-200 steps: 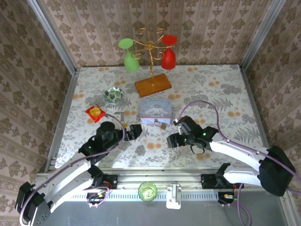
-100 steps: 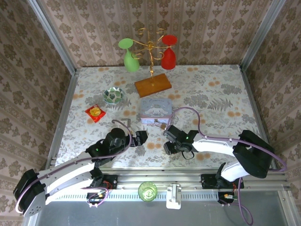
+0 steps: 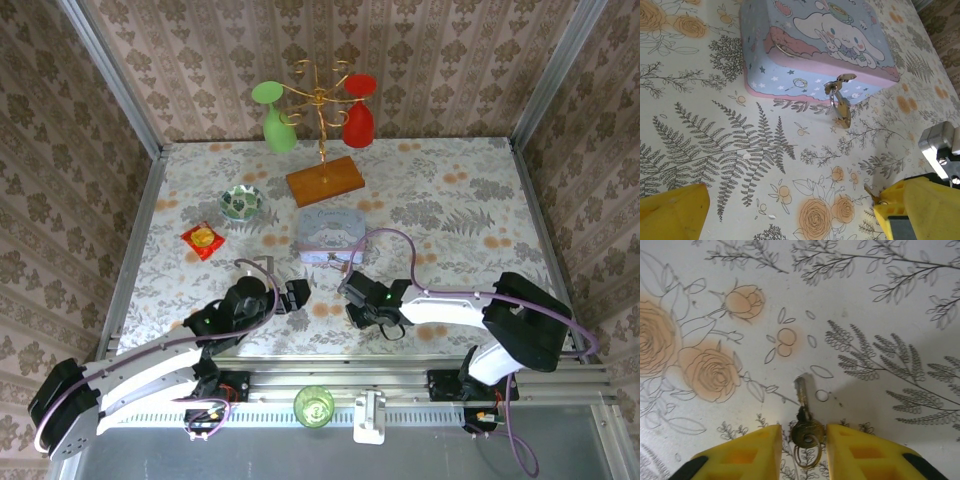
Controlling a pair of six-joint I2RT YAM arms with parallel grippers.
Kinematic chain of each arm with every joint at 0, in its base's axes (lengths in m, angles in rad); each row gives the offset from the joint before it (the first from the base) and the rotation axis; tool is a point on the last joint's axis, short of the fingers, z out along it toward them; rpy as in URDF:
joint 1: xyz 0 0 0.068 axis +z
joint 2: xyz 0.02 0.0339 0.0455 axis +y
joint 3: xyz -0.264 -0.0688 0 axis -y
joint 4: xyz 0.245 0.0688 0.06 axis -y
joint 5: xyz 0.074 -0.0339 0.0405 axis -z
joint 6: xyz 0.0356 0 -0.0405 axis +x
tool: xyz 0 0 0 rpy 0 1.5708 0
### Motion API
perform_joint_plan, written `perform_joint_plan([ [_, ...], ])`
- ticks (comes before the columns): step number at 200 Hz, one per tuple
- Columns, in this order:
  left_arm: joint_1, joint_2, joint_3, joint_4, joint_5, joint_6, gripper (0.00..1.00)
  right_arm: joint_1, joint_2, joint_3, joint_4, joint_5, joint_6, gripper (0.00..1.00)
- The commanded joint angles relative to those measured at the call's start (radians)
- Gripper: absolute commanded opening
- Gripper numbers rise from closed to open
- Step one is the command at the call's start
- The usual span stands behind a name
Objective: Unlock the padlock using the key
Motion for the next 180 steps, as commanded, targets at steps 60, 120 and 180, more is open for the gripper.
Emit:
perform_joint_plan([
  [60, -0.009, -0.04, -0.047, 0.037, -0.027, -0.04, 1.0, 0.025, -0.017, -0.065, 0.114, 0.002, 0.103, 0.11],
  [120, -0.015, -0.009, -0.056, 0.09, -0.018, -0.053, 1.0, -0.037, -0.11, -0.145, 0.23, -0.114, 0.104, 0.0],
  [180, -0.15, 0.133, -0.052, 0.36, -0.102, -0.089, 0.96, -0.066, -0.286, -0.124, 0.151, -0.141, 0.056, 0.0],
])
